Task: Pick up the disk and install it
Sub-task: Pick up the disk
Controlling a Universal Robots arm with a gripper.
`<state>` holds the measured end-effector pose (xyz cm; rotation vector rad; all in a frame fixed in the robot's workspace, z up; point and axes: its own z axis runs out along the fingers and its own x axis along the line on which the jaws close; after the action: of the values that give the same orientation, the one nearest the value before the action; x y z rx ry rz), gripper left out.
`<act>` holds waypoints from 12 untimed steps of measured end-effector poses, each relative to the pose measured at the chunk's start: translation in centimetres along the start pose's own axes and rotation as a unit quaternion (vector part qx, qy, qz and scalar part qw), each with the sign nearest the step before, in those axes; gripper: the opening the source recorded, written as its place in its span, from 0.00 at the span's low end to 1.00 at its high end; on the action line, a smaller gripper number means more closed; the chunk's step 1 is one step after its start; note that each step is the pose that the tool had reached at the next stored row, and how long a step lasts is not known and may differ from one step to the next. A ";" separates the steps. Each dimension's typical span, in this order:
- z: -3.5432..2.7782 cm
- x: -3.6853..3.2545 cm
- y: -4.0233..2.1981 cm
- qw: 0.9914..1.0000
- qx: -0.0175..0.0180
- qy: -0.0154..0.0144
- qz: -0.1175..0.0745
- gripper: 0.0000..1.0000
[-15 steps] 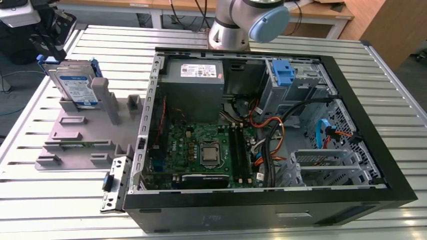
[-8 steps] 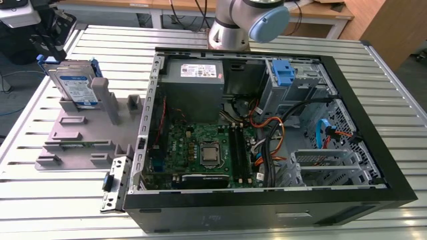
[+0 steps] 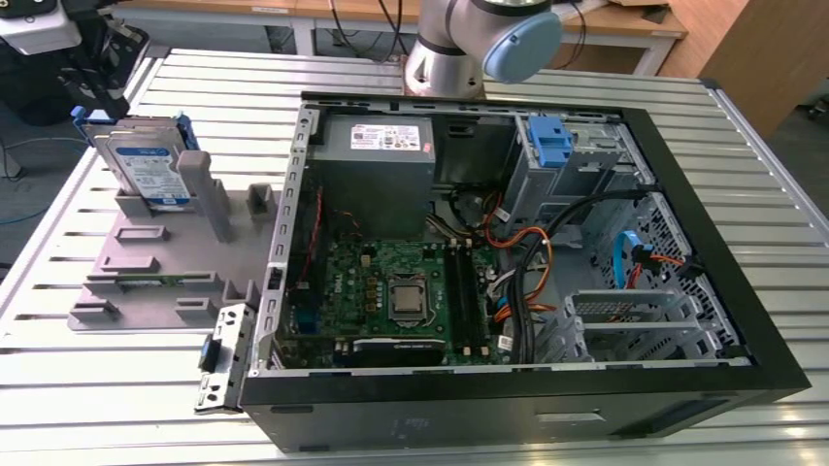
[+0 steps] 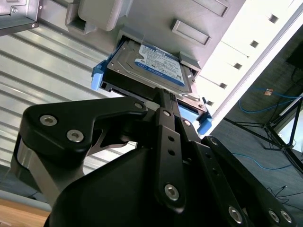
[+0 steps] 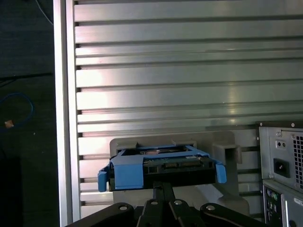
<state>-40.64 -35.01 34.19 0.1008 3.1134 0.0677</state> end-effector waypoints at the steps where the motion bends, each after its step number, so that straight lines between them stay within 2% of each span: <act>1: 0.00 0.00 0.00 1.000 0.000 0.000 0.000 0.11; 8: -0.17 -0.01 0.01 1.000 0.000 0.000 -0.006 0.11; 12: -0.18 0.00 0.01 1.000 -0.001 0.001 -0.030 0.11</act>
<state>-40.64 -35.01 34.37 0.0076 3.1163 0.0690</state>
